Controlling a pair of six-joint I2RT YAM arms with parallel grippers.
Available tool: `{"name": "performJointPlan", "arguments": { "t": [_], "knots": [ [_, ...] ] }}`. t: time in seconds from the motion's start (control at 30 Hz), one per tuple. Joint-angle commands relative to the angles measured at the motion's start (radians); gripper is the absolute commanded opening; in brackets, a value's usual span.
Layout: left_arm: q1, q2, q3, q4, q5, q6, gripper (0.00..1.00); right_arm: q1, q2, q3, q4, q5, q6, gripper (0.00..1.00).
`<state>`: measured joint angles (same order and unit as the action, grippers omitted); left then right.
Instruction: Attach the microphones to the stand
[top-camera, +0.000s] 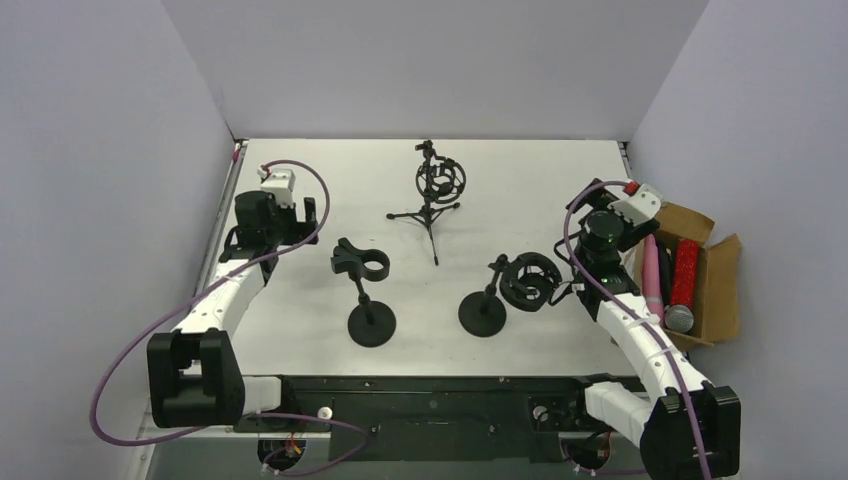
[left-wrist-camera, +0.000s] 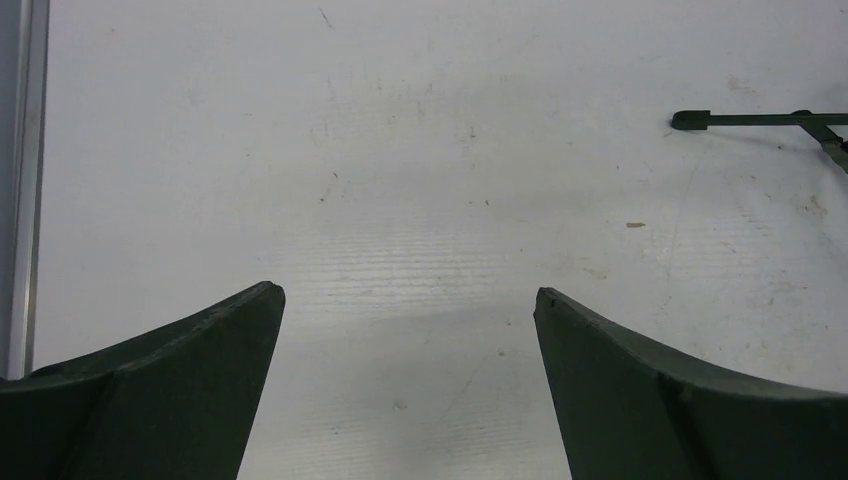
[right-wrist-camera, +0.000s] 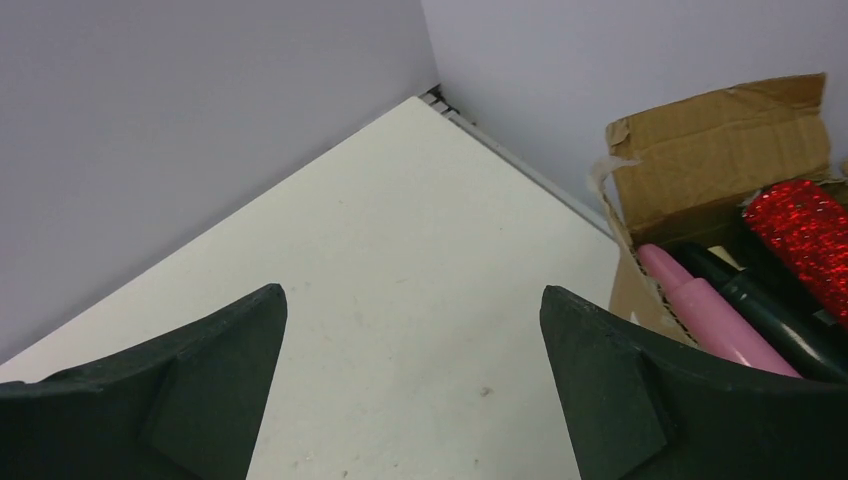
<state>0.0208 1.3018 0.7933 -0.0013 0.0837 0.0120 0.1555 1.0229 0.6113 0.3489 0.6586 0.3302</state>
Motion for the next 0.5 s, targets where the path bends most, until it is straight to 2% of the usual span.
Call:
{"name": "performJointPlan", "arguments": {
  "t": [0.0, 0.07, 0.27, 0.37, 0.47],
  "knots": [
    [0.005, -0.023, 0.088, -0.138, 0.081, 0.045, 0.96, -0.034, 0.014, 0.089, -0.237, -0.170, 0.155, 0.93],
    [0.020, -0.027, 0.127, -0.204, 0.138, 0.102, 0.96, -0.035, -0.004, 0.090, -0.235, -0.203, 0.132, 0.93],
    [0.032, -0.138, 0.200, -0.303, 0.298, 0.269, 0.96, -0.032, -0.039, 0.190, -0.377, -0.119, 0.120, 0.93],
    [0.032, -0.165, 0.175, -0.297, 0.392, 0.251, 0.96, -0.014, -0.064, 0.226, -0.407, -0.119, 0.089, 0.93],
    [0.033, -0.199, 0.111, -0.247, 0.543, 0.222, 0.96, 0.045, -0.051, 0.327, -0.468, -0.087, 0.035, 0.93]
  ]
}}
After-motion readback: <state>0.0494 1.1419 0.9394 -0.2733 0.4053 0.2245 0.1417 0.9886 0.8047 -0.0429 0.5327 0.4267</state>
